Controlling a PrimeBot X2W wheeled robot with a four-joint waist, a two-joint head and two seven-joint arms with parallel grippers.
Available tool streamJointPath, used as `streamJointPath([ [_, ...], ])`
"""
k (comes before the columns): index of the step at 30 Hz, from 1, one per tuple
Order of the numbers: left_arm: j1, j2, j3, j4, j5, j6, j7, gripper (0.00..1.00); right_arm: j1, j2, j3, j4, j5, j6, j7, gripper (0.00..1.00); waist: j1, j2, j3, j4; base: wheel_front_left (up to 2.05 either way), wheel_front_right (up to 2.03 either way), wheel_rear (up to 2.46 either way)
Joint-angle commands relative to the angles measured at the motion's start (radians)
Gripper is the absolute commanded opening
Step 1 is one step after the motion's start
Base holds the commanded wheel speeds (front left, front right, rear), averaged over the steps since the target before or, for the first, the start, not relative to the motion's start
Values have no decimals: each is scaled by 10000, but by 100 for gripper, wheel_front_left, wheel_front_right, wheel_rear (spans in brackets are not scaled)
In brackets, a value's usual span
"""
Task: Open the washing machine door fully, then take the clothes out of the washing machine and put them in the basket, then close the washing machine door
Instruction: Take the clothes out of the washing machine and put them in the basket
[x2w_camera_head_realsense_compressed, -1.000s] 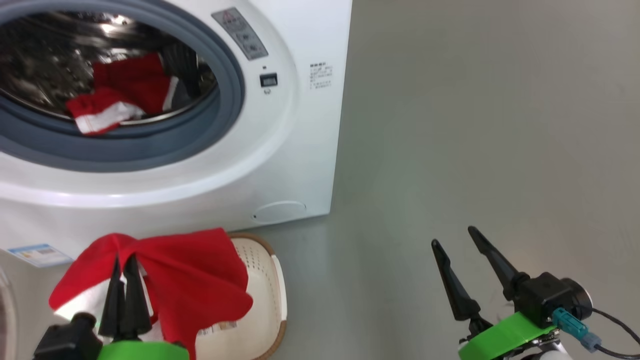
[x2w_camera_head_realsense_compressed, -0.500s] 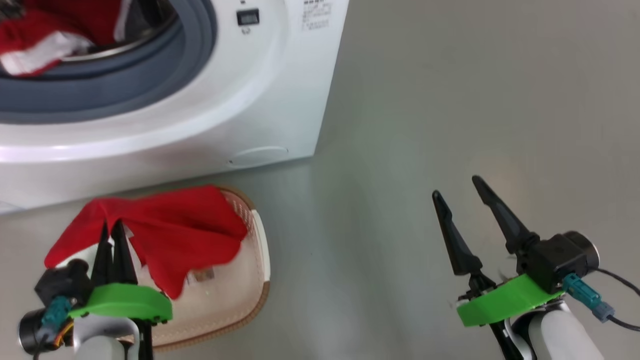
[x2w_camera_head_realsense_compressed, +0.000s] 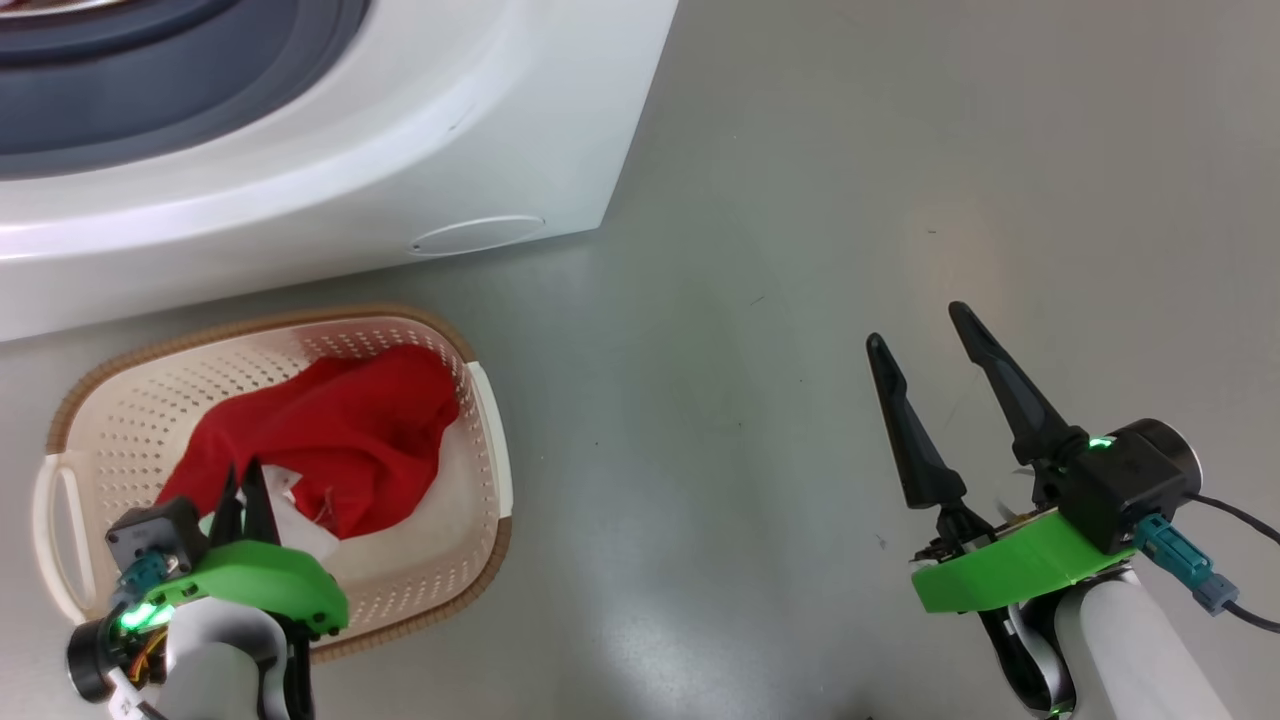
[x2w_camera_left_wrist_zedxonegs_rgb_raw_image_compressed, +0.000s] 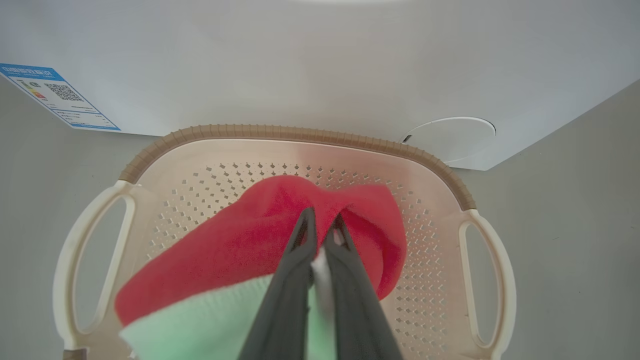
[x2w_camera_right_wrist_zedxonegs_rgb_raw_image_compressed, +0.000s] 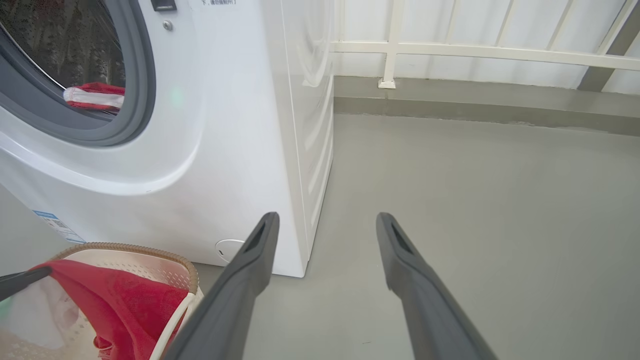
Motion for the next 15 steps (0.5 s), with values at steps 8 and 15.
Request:
streamJointPath([
  [8,-351,113,-38,1025,-294,-154,-120,0,-107,-66,340,53,256,4,-202,100,0,0,-6,-2,0,0,0],
  [15,-581,112,-111,1775,-471,-234,-120,100,-104,-66,431,248,357,4,-255,100,0,0,-238,-29,0,0,0],
])
